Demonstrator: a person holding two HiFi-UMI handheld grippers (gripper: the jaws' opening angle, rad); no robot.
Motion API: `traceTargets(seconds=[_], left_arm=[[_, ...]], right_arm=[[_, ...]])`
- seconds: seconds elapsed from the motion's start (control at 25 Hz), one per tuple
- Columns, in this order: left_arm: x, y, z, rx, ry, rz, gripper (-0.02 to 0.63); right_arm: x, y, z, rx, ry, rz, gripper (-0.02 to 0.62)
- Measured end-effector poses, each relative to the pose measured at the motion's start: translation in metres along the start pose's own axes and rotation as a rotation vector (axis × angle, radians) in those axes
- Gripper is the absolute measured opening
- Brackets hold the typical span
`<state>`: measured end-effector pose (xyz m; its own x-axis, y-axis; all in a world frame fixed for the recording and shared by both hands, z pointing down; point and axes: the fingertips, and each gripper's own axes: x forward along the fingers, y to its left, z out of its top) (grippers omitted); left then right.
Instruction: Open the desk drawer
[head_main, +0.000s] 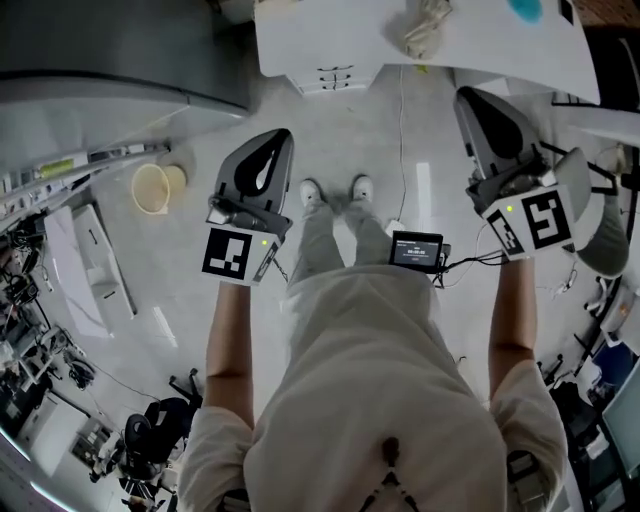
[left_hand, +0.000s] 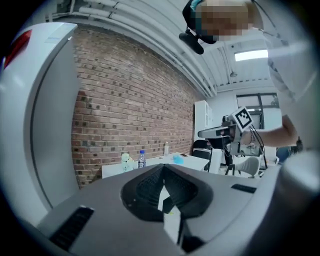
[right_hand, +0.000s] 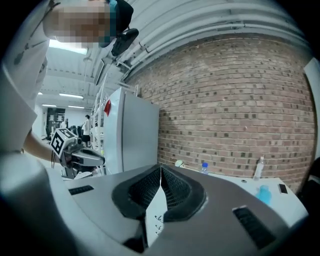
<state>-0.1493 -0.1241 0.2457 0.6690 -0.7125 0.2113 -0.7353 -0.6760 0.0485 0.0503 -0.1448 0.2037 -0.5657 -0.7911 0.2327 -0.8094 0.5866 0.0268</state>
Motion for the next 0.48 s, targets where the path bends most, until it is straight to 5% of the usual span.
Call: traceTargets(seconds=[0.16, 0.32, 0.48], left_arm=[[0.032, 0.004, -0.017, 0.079, 0.040, -0.002, 0.007], [0.069, 0.007, -0.060, 0.240, 0.159, -0.051, 0.008], [0.101, 0.009, -0.113, 0.247, 0.219, -0.097, 0.008]], right_arm=[[0.023, -0.014, -0.019, -0.036, 0.032, 0.041, 0.026], [0.058, -0.001, -0.077, 0.029, 0.105, 0.146, 0.028], [0.092, 0.023, -0.139, 0.100, 0.158, 0.215, 0.028]])
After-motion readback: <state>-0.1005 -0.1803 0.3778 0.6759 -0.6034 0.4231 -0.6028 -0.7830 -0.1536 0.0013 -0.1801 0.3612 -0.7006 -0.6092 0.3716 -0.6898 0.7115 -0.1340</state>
